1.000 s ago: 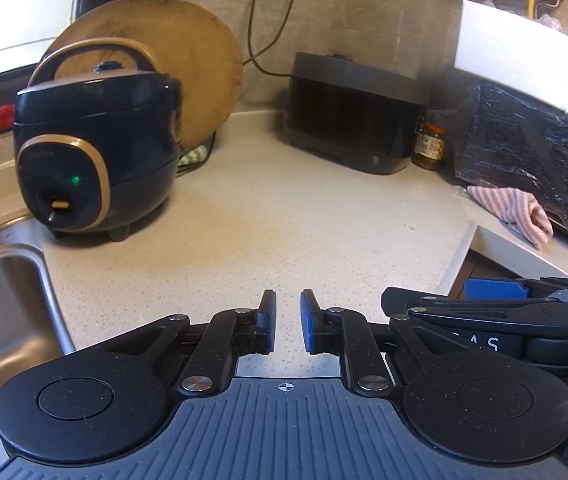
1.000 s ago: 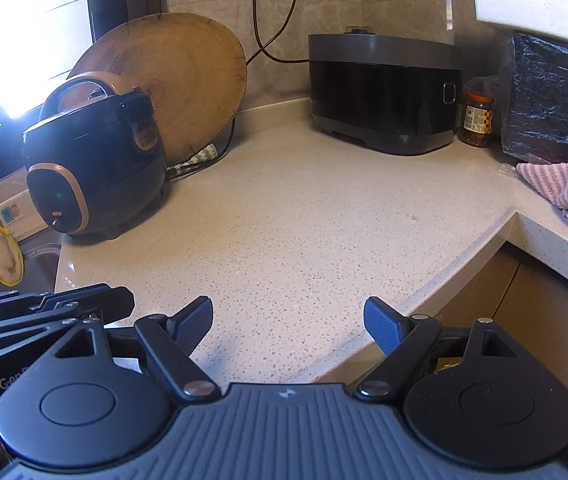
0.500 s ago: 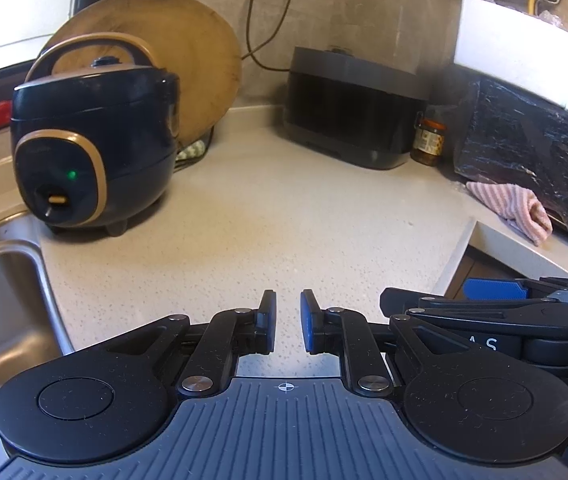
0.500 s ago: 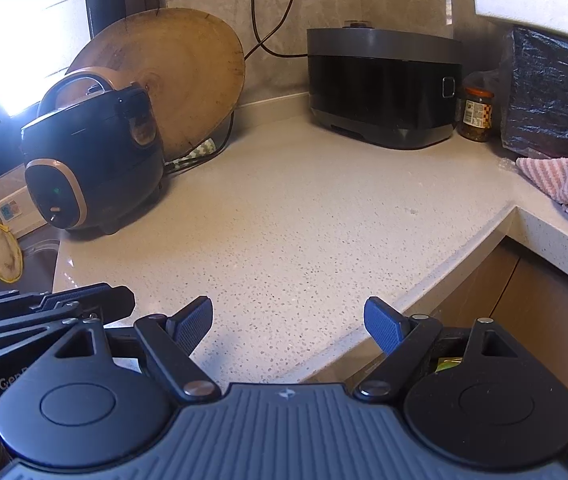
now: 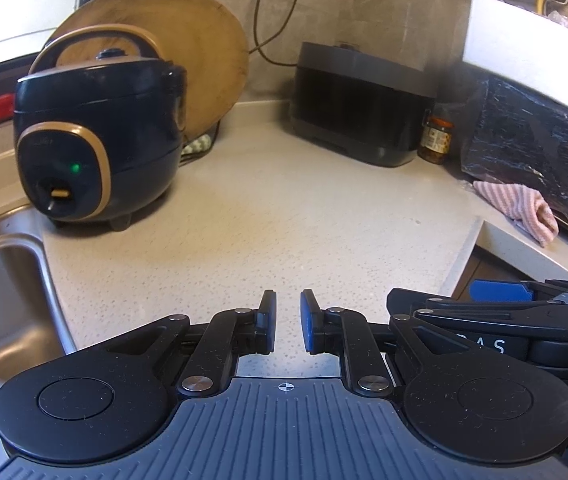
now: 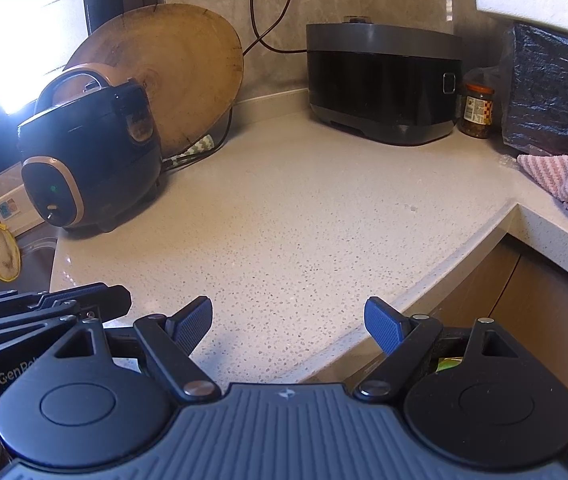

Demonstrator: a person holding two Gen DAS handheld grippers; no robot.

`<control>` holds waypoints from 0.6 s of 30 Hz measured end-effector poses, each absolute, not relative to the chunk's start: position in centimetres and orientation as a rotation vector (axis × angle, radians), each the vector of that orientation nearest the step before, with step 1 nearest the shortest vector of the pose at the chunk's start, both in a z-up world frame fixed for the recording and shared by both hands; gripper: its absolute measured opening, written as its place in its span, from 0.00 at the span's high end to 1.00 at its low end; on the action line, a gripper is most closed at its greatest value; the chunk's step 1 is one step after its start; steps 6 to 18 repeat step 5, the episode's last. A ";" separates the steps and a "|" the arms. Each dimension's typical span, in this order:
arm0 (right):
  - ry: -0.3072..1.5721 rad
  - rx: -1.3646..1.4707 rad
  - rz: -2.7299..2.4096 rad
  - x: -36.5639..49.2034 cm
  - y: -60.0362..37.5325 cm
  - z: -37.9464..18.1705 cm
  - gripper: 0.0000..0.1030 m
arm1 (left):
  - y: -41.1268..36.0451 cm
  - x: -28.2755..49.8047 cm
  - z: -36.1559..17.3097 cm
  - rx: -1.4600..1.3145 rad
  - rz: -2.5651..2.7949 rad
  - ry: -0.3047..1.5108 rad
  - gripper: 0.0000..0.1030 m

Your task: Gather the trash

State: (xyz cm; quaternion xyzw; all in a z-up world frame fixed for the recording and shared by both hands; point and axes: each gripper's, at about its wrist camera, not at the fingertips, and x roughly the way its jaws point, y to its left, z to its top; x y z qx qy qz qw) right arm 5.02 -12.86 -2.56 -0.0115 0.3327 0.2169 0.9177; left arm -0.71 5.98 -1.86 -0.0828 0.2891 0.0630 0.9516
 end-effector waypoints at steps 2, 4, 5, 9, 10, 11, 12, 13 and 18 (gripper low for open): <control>0.685 -0.025 0.446 5.1 -12.8 -2.6 0.18 | 6.0 -0.6 -1.9 -0.169 0.139 0.589 0.84; 0.687 -0.025 0.446 5.2 -12.7 -2.7 0.18 | 6.1 -0.5 -2.0 -0.166 0.150 0.592 0.84; 0.688 -0.024 0.446 5.3 -12.7 -2.8 0.18 | 6.2 -0.4 -2.0 -0.168 0.159 0.592 0.84; 0.688 -0.024 0.446 5.3 -12.7 -2.8 0.18 | 6.2 -0.4 -2.0 -0.168 0.159 0.592 0.84; 0.688 -0.024 0.446 5.3 -12.7 -2.8 0.18 | 6.2 -0.4 -2.0 -0.168 0.159 0.592 0.84; 0.688 -0.024 0.446 5.3 -12.7 -2.8 0.18 | 6.2 -0.4 -2.0 -0.168 0.159 0.592 0.84; 0.688 -0.024 0.446 5.3 -12.7 -2.8 0.18 | 6.2 -0.4 -2.0 -0.168 0.159 0.592 0.84; 0.688 -0.024 0.446 5.3 -12.7 -2.8 0.18 | 6.2 -0.4 -2.0 -0.168 0.159 0.592 0.84; 0.688 -0.024 0.446 5.3 -12.7 -2.8 0.18 | 6.2 -0.4 -2.0 -0.168 0.159 0.592 0.84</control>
